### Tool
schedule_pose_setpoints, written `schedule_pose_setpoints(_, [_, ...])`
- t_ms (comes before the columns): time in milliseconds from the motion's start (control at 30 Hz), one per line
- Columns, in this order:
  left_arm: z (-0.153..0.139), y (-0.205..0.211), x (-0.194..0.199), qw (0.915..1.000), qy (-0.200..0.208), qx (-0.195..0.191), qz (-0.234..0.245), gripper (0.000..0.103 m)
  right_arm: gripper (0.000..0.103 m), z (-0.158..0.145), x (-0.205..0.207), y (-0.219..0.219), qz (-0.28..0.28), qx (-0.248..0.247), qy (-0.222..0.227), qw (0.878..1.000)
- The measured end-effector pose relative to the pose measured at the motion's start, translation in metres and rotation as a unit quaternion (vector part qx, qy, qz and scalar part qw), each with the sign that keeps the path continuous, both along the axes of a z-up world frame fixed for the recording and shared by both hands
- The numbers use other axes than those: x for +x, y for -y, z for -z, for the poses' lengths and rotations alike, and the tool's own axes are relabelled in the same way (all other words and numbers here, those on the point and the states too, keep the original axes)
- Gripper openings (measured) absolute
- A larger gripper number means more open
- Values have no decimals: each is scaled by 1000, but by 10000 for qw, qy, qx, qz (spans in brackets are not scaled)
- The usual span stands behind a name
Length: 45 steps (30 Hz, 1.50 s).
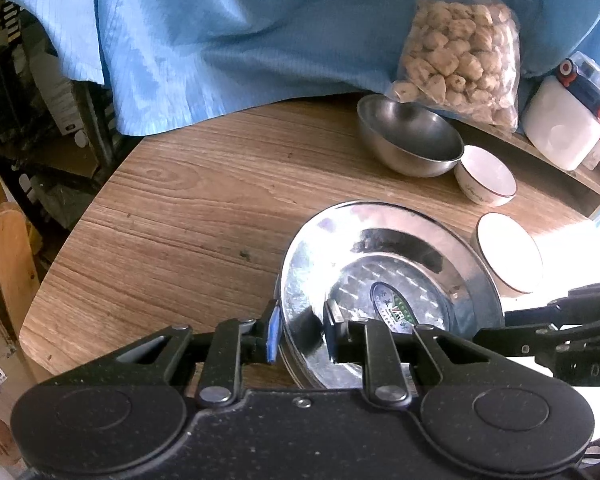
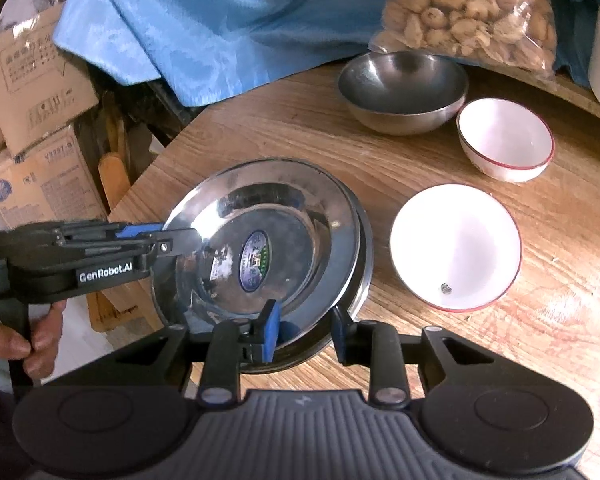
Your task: Organize plates and bowls
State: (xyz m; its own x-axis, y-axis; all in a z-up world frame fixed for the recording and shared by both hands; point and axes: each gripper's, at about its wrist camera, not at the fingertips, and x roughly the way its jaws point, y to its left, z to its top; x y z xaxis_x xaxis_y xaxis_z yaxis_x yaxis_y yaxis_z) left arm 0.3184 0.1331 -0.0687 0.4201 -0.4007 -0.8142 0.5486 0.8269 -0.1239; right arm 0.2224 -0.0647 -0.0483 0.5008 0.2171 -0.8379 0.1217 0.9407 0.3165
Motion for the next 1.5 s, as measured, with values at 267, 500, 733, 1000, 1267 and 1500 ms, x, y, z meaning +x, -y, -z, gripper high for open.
schedule_pose_setpoints(267, [2, 1, 2, 10000, 12, 73, -5, 24, 31, -1, 1, -14, -279, -356, -39, 9990])
schedule_pose_setpoints(500, [3, 1, 1, 9999, -14, 127, 38, 24, 32, -3, 3, -17, -347, -537, -132, 9979])
schedule_pose_setpoints(733, [3, 1, 2, 9999, -53, 109, 5, 24, 33, -3, 4, -19, -422, -650, -162, 9969])
schedule_pose_setpoints(1000, [1, -1, 4, 9999, -75, 45, -54, 43, 35, -5, 3, -20, -448, -730, -111, 9963])
schedule_pose_setpoints(1267, [-10, -8, 15, 9991, 46, -92, -406, 97, 72, -10, 1, -11, -127, -773, 39, 9969])
schedule_pose_setpoints(1500, [-6, -3, 37, 9982, -131, 58, -583, 102, 103, -15, -3, 7, 498, -665, 416, 9957])
